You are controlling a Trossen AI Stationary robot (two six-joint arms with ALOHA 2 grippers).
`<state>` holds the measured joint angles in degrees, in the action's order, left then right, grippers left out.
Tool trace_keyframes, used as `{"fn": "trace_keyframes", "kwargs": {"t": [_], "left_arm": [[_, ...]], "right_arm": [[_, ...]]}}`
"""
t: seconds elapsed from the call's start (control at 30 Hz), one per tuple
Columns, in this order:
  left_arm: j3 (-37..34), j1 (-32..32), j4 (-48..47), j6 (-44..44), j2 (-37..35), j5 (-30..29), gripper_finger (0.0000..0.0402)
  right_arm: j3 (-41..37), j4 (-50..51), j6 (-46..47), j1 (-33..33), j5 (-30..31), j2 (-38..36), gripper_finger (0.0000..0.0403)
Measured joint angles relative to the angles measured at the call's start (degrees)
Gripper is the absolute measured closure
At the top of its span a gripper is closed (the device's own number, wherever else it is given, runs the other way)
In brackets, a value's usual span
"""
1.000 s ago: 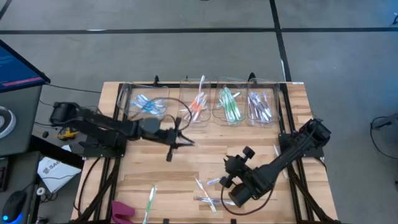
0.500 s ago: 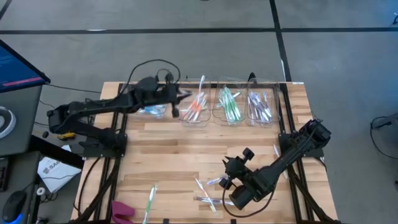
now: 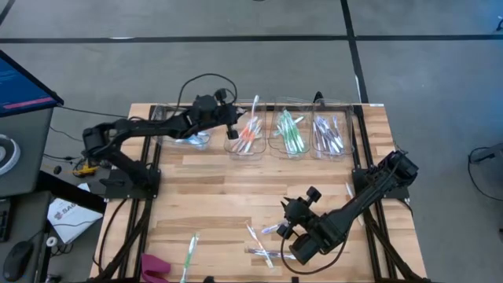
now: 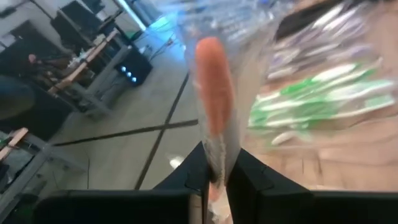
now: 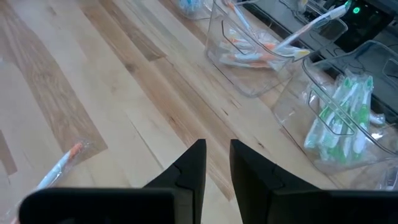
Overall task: Pick & Place Toothbrushes
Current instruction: Put the orange toothbrush into the middle left transparent bin
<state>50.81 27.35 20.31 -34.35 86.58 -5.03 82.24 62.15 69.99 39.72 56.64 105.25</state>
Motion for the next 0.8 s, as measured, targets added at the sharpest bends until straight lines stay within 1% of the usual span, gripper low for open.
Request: {"fn": "trace_keyframes", "kwargs": {"t": [0.07,0.37,0.8], "left_arm": [[0.0,0.03,-0.04,-0.47,0.71,-0.97,0.0367],[0.0,0.48,-0.06,-1.17,3.5,-1.1,0.0345],[0.02,1.22,-0.53,-0.89,3.83,-1.0,0.0318]], "right_arm": [[0.0,0.05,-0.06,0.0,0.0,0.0,0.0338],[0.0,0.19,-1.54,-0.48,0.0,0.0,0.0338],[0.0,0.18,-1.54,-0.48,0.0,0.0,0.0338]]}}
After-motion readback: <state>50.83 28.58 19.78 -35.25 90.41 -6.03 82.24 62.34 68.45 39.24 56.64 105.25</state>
